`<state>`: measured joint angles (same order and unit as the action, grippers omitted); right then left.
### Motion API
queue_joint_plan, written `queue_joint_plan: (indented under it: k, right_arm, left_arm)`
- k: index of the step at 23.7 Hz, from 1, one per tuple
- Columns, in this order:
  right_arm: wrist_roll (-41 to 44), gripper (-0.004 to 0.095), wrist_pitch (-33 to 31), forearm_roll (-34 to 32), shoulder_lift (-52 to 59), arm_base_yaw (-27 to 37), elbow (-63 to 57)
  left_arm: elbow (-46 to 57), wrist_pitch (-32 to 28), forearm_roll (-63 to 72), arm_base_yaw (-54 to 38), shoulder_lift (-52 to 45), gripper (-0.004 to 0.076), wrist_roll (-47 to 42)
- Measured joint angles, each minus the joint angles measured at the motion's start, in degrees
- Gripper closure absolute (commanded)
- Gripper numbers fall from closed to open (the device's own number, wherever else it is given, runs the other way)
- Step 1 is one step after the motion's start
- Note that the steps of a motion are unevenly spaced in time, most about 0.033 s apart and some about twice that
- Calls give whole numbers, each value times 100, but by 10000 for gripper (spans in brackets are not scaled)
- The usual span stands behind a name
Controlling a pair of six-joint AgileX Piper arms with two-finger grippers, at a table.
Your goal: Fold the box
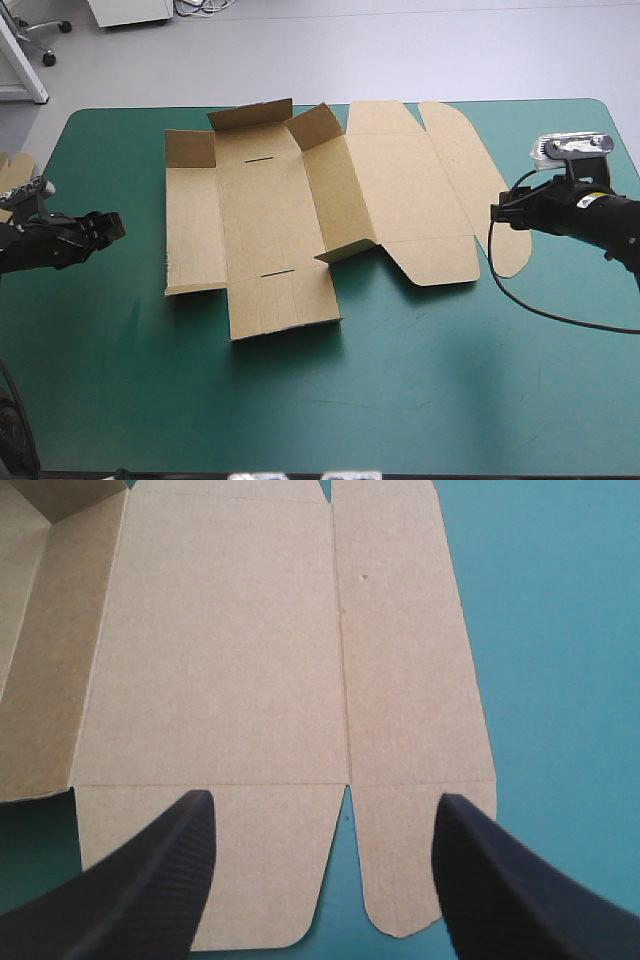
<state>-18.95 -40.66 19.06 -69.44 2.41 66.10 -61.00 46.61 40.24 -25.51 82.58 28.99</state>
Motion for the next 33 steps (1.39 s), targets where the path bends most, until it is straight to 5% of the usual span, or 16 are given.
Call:
queue_joint_plan:
  k: [14,25,29,33]
  right_arm:
    - [-37,311,24,141,-192,0,233]
    - [-70,316,64,141,-197,0,233]
    - [-87,315,64,143,-197,0,233]
    - [-87,315,69,143,-197,0,233]
  left_arm:
    - [-24,256,2208,211,2058,290,1521]
    - [-59,-145,3573,1012,2426,297,2046]
    - [-59,-89,3851,1033,2512,420,2142]
    - [-59,-83,3862,1033,2525,651,2190]
